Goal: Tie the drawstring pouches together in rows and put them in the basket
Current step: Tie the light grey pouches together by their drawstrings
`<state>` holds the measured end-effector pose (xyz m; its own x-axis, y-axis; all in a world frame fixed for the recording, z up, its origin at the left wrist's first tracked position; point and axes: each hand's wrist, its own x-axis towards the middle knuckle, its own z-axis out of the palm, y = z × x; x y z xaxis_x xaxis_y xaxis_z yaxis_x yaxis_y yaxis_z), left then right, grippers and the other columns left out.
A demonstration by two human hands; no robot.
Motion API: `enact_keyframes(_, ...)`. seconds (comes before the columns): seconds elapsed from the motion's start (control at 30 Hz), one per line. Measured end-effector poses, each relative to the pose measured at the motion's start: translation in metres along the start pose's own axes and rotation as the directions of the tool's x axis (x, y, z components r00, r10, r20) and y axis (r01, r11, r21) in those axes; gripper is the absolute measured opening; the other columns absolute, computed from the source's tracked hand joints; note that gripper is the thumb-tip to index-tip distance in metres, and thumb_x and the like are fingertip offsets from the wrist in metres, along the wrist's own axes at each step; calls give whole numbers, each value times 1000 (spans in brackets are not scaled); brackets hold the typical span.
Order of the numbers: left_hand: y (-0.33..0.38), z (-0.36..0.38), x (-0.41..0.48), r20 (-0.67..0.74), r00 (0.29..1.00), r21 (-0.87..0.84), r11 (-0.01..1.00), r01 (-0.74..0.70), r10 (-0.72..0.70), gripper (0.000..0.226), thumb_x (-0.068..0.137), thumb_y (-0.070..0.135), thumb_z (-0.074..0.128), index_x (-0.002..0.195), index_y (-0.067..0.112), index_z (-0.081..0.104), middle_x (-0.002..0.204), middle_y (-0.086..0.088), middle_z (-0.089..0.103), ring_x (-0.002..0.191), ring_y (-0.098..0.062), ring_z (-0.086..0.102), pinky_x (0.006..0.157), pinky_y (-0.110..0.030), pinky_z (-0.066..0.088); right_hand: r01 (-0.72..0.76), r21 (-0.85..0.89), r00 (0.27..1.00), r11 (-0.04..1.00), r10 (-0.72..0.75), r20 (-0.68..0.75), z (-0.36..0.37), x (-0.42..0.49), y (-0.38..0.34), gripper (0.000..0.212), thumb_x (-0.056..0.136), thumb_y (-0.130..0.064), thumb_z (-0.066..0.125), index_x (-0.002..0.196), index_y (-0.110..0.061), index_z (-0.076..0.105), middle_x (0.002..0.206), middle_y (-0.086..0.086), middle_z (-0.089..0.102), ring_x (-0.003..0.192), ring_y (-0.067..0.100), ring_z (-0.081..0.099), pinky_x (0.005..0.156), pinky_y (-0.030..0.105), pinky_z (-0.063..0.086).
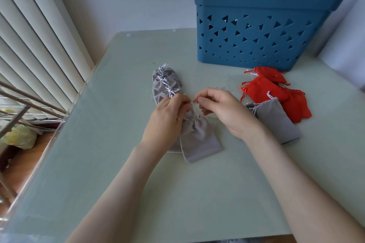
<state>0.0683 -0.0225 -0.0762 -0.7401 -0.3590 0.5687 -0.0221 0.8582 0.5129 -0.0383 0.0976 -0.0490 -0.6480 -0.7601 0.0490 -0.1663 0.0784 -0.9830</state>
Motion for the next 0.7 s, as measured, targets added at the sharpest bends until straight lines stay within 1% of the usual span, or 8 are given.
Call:
enact_keyframes(0.1, -2, -2, 1, -18, 1000, 49, 999, -6, 7, 26, 85, 14, 44, 95, 7, 67, 79, -8, 63, 78, -20, 54, 64, -25, 38, -8, -23, 987, 1000, 4, -162, -5, 3, 1, 30, 94, 5, 46, 78, -17, 59, 64, 0, 47, 58, 7, 43, 60, 15, 40)
enact_keyframes(0.17, -3, -8, 3, -71, 996, 53, 997, 62, -58, 25, 81, 9, 41, 89, 4, 64, 72, -7, 63, 73, -29, 57, 60, -28, 34, -7, -18, 956, 1000, 2, -293, -15, 6, 1, 31, 92, 5, 46, 79, -20, 57, 65, -2, 46, 61, 10, 42, 60, 21, 37)
enact_keyframes(0.27, 1, -11, 6, -121, 987, -11, 994, 106, -106, 20, 82, 9, 37, 79, 2, 56, 68, 5, 55, 68, -26, 55, 58, -28, 33, 36, 27, 907, 999, -21, -420, -26, 7, 1, 28, 93, 3, 46, 82, -22, 52, 68, -3, 49, 64, 10, 43, 60, 21, 35)
enact_keyframes(0.33, 7, -12, 4, -126, 985, -70, 991, 112, -120, 20, 85, 8, 36, 75, 4, 53, 63, 9, 53, 67, -17, 57, 58, -20, 35, 77, 35, 899, 996, -54, -435, -27, 5, -2, 25, 93, 1, 46, 85, -22, 52, 70, -4, 51, 64, 8, 44, 62, 18, 38)
enact_keyframes(0.43, 7, -13, 4, -76, 973, -232, 953, 195, -218, 26, 97, 7, 41, 75, 7, 53, 58, 15, 57, 63, 6, 56, 60, -8, 39, 134, 34, 924, 990, -112, -364, -23, 2, -8, 14, 90, -10, 51, 94, -23, 57, 79, -4, 53, 72, 6, 49, 70, 17, 43)
enact_keyframes(0.57, 7, -15, 6, 32, 972, -251, 940, 233, -232, 29, 98, 13, 49, 74, 29, 54, 71, 16, 65, 77, -7, 62, 68, -16, 43, 174, -123, 968, 977, -193, -158, -14, -3, -9, 17, 86, -28, 55, 100, -28, 64, 113, -7, 56, 104, -6, 53, 92, 15, 41)
enact_keyframes(0.63, 10, -15, 6, 46, 981, -236, 952, 195, -190, 21, 96, 20, 52, 80, 31, 59, 78, 12, 66, 81, -11, 63, 71, -18, 44, 176, -137, 984, 975, -172, 35, -5, -5, -8, 15, 93, -23, 56, 105, -26, 65, 114, -6, 63, 108, -1, 57, 93, 18, 43)
enact_keyframes(0.7, 13, -16, 6, 45, 984, -296, 939, 177, -171, 15, 94, 22, 53, 84, 29, 62, 78, 11, 66, 79, -9, 63, 72, -20, 46, 142, -134, 983, 981, -124, 136, 1, -7, -7, 14, 94, -21, 57, 103, -28, 66, 102, -4, 71, 100, 6, 63, 88, 22, 47)
